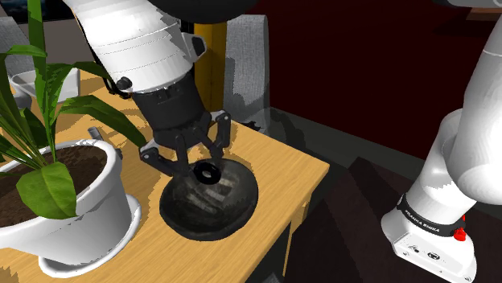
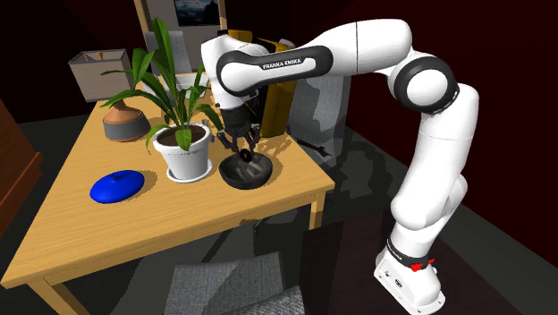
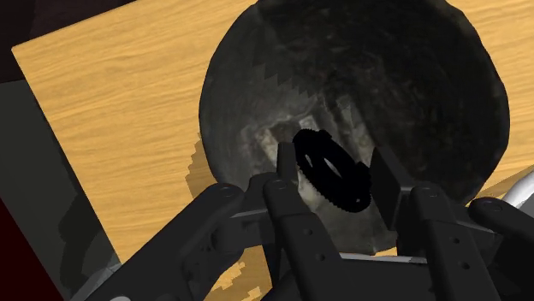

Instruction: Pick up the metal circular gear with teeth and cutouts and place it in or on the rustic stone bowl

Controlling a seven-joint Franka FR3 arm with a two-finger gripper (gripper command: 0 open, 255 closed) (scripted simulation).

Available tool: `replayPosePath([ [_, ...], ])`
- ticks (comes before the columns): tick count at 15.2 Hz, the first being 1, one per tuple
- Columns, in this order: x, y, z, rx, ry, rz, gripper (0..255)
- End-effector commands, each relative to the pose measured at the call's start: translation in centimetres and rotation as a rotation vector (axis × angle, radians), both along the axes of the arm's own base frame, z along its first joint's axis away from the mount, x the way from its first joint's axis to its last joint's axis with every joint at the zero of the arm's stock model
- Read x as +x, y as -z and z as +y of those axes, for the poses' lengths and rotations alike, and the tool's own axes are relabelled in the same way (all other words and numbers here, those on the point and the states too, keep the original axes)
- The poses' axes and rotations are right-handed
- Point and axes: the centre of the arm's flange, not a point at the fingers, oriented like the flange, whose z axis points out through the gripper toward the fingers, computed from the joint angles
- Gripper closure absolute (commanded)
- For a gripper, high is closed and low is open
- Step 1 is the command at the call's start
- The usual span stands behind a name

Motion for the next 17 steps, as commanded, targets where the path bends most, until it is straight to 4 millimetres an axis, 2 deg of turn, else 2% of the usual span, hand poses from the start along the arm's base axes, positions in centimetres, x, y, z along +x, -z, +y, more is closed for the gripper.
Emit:
replayPosePath([
  [1, -0.2, 0.8, -0.2, 0.0, 0.0, 0.0, 255],
  [8, -0.2, 0.8, -0.2, 0.0, 0.0, 0.0, 255],
  [9, -0.2, 0.8, -0.2, 0.0, 0.0, 0.0, 0],
  [14, -0.2, 0.8, -0.2, 0.0, 0.0, 0.0, 0],
  [17, 0.2, -3.1, 0.4, 0.0, 0.0, 0.0, 0],
])
